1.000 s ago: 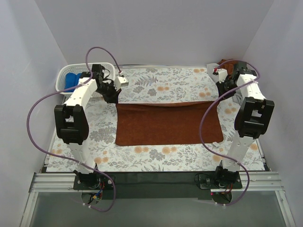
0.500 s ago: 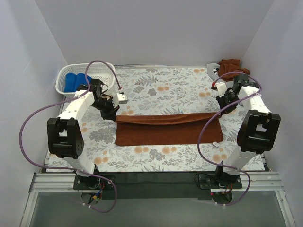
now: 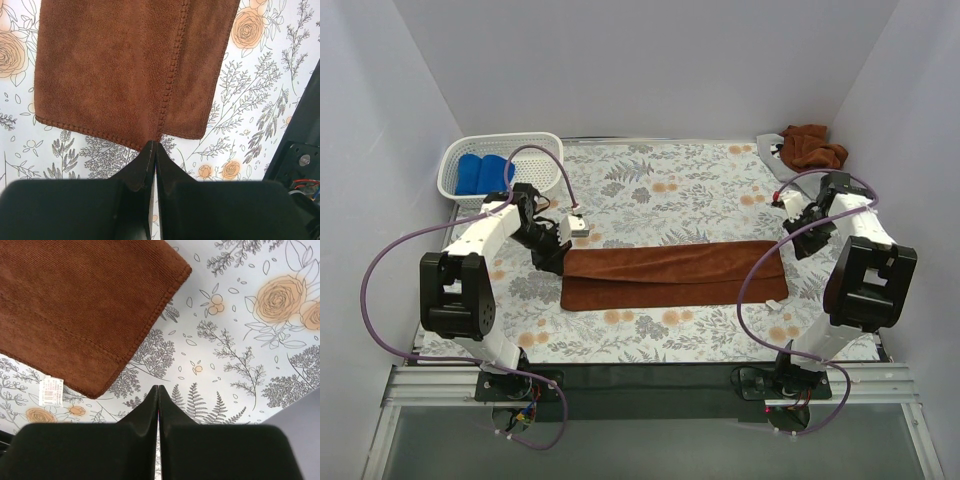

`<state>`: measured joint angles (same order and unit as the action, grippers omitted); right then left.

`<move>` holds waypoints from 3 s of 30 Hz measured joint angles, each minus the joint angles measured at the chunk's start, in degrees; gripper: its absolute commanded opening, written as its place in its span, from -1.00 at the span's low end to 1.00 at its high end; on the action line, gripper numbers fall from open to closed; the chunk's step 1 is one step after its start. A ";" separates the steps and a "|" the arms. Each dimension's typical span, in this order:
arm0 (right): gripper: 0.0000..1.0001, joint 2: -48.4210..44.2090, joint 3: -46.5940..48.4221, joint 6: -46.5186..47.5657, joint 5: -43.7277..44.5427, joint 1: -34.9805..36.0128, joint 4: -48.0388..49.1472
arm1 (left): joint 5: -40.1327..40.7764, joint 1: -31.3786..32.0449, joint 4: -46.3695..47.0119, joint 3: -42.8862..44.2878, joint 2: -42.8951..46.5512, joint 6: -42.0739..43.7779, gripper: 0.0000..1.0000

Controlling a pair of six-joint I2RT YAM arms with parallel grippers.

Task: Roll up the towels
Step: Fold the towel

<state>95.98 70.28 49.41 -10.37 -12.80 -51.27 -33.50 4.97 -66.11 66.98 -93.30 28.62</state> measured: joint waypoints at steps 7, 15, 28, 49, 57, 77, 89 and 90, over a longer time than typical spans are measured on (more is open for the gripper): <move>-0.72 -0.74 -2.51 0.70 -0.24 -0.85 -0.02 | -0.04 0.00 0.31 -0.66 0.00 -0.52 -1.00; -0.24 -0.81 -4.07 -0.85 -1.36 0.11 -1.07 | -0.15 0.00 1.01 -1.09 -0.42 -1.84 -1.00; -0.28 7.39 -3.08 -10.38 -2.99 0.39 -1.31 | -0.39 0.00 1.90 -1.09 -0.98 -2.54 -1.00; -0.97 9.81 1.20 -13.20 -5.25 -0.28 -3.08 | -0.42 0.00 1.97 -1.07 -1.11 -2.71 -1.00; -0.97 7.50 3.93 -11.58 -6.34 -1.88 -7.56 | -0.42 0.00 -0.55 -0.68 0.35 -2.05 -1.00; -0.97 5.29 -7.93 -8.07 -3.58 -1.88 -8.13 | 2.58 0.17 1.60 -10.34 2.12 -0.20 -1.00; -0.97 6.12 -7.37 -8.28 -3.15 -1.88 -7.56 | 3.91 1.62 3.06 -11.87 1.79 -2.05 -1.00; -0.97 6.08 -6.56 -8.28 -3.17 -1.92 -8.13 | 3.91 1.62 2.51 -10.78 1.79 -2.08 -1.00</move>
<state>102.06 63.72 41.12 -13.54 -14.72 -59.40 -29.58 6.59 -63.59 56.21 -91.50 26.55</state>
